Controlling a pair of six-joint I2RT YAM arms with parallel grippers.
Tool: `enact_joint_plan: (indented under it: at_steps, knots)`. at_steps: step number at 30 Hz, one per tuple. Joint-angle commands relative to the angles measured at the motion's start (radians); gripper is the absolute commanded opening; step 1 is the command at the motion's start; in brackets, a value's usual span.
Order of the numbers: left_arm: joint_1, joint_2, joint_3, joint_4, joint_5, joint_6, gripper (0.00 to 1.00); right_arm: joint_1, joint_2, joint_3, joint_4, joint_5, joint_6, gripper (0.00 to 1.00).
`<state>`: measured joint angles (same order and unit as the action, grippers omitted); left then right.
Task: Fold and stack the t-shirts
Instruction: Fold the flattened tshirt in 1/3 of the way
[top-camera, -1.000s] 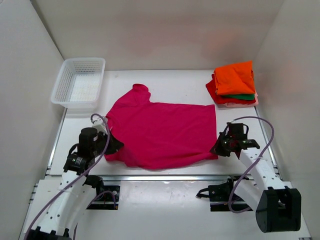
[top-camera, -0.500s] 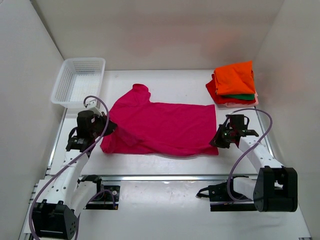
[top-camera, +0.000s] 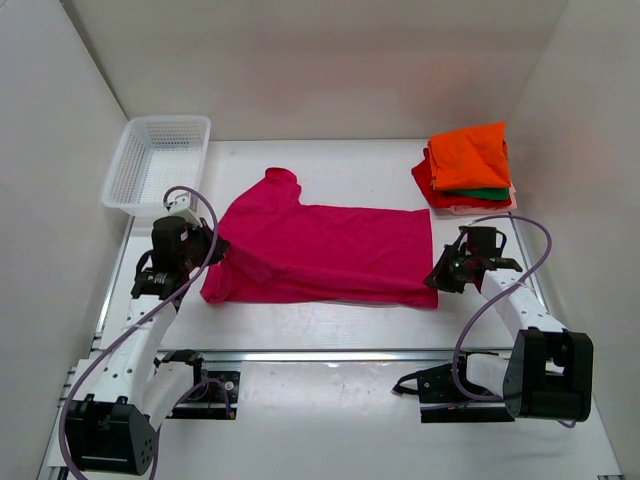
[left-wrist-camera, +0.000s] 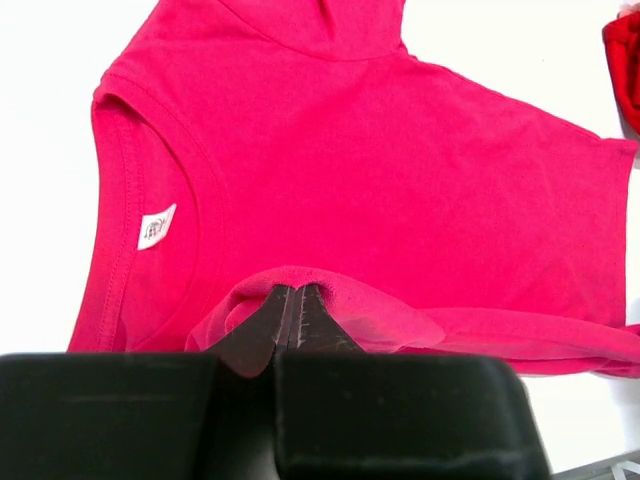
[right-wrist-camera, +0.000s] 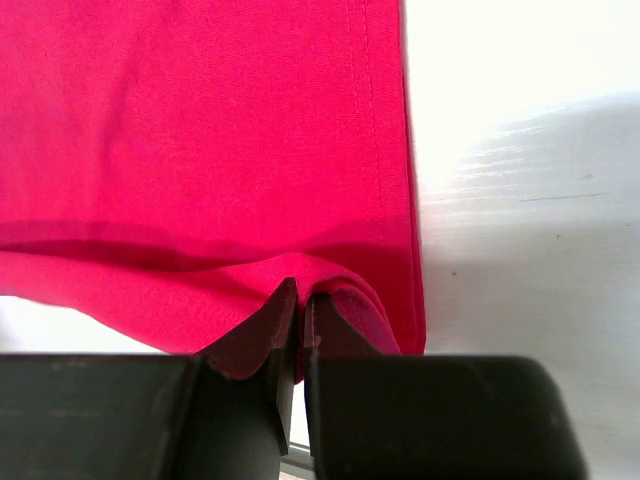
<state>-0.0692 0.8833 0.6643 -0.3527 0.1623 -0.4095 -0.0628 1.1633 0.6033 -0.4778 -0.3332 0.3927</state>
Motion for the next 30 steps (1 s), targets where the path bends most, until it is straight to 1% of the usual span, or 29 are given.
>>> enact_joint_plan:
  at_steps: [1, 7, 14, 15, 16, 17, 18, 19, 20, 21, 22, 24, 26, 28, 30]
  knots:
    - [0.009, 0.002, 0.023, 0.055, -0.032, 0.023, 0.00, -0.006, -0.010, 0.019, 0.036, -0.013, -0.014, 0.00]
    - [0.012, 0.039, 0.004, 0.112, -0.033, 0.031, 0.00, 0.001, 0.041, 0.055, 0.073, -0.013, -0.018, 0.00]
    - [0.003, 0.187, 0.023, 0.222, -0.050, 0.026, 0.01, 0.030, 0.150, 0.095, 0.126, -0.013, -0.025, 0.01]
    - [0.006, 0.219, 0.034, 0.230, -0.056, 0.026, 0.03, 0.037, 0.170, 0.110, 0.127, -0.007, -0.031, 0.02]
    - [0.008, 0.248, 0.043, 0.235, -0.055, 0.031, 0.09, 0.046, 0.183, 0.131, 0.117, -0.009, -0.034, 0.07]
    - [0.012, 0.291, 0.067, 0.236, -0.055, 0.029, 0.33, 0.043, 0.197, 0.144, 0.120, -0.006, -0.044, 0.16]
    - [0.017, 0.339, 0.098, 0.233, -0.053, 0.031, 0.51, 0.047, 0.208, 0.156, 0.113, 0.005, -0.051, 0.22]
    - [0.026, 0.357, 0.116, 0.227, -0.053, 0.038, 0.55, 0.052, 0.210, 0.168, 0.110, 0.014, -0.060, 0.34]
    - [0.041, 0.387, 0.147, 0.225, -0.050, 0.032, 0.59, 0.055, 0.208, 0.183, 0.111, 0.031, -0.064, 0.43]
    - [0.045, 0.396, 0.164, 0.224, -0.047, 0.029, 0.62, 0.054, 0.199, 0.188, 0.108, 0.064, -0.077, 0.46]
    - [0.052, 0.378, 0.190, 0.204, -0.050, 0.012, 0.66, 0.046, 0.156, 0.209, 0.088, 0.116, -0.092, 0.54]
    - [0.051, 0.338, 0.210, 0.134, -0.044, 0.023, 0.67, 0.023, 0.124, 0.217, 0.062, 0.120, -0.091, 0.55]
    - [0.037, 0.321, 0.231, -0.025, -0.026, 0.038, 0.68, 0.005, 0.087, 0.207, 0.027, 0.111, -0.091, 0.53]
    - [0.013, 0.301, 0.204, -0.113, -0.004, 0.076, 0.69, 0.007, 0.044, 0.167, -0.010, 0.112, -0.083, 0.53]
    - [-0.017, 0.244, 0.147, -0.179, 0.003, 0.066, 0.70, 0.017, 0.018, 0.126, -0.022, 0.109, -0.065, 0.52]
